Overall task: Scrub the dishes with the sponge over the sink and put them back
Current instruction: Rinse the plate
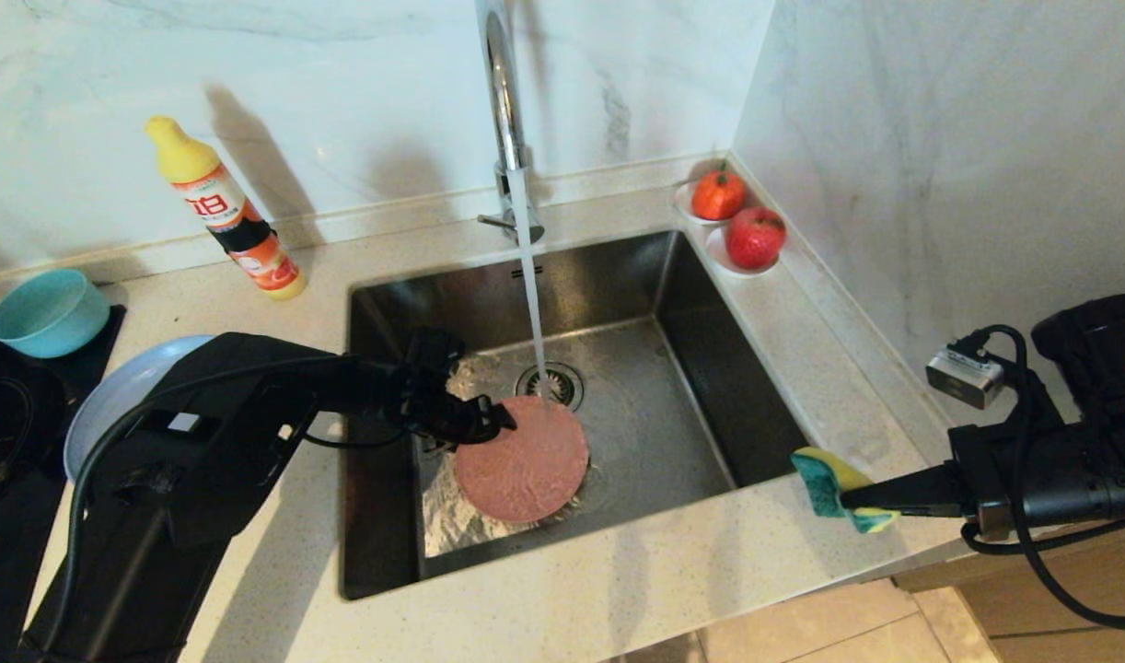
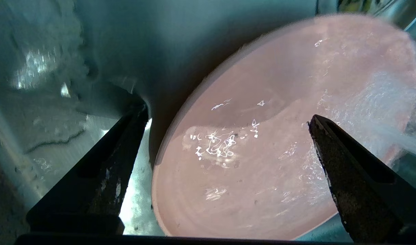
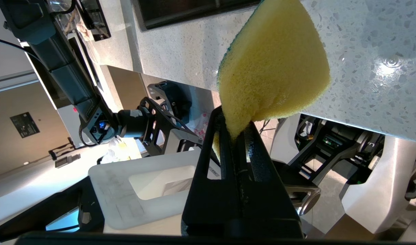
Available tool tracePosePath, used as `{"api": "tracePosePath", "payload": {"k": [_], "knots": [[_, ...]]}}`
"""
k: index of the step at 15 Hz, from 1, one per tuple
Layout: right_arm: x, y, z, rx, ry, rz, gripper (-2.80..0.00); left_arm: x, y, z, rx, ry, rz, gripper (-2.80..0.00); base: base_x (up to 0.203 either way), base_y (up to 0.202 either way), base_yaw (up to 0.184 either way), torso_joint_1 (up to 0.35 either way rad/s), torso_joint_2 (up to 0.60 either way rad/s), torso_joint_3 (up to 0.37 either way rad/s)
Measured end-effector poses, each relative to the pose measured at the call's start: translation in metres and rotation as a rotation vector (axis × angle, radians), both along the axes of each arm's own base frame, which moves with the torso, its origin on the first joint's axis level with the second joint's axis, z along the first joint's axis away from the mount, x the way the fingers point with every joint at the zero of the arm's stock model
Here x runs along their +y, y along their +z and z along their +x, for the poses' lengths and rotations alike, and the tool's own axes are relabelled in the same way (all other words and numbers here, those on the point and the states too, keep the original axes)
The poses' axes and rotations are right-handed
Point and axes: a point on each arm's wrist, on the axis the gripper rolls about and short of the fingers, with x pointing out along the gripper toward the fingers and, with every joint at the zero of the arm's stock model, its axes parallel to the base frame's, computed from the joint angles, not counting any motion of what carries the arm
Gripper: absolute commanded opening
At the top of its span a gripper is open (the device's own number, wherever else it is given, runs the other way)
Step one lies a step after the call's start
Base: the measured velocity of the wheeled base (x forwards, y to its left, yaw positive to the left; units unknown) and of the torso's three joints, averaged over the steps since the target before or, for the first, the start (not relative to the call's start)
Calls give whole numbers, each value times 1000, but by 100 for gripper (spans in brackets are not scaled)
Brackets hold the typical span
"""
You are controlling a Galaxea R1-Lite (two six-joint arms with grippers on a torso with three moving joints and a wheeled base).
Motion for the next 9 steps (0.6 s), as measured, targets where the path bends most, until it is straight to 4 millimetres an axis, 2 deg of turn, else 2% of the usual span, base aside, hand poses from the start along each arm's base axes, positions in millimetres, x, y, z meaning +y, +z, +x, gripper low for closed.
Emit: {"api": "tracePosePath", "payload": {"k": [9], "knots": [[0,1,-2,-6,-2,0,-280,-5,7,-1,-11,-1,-11,0,0,0,0,0,0,0]]}}
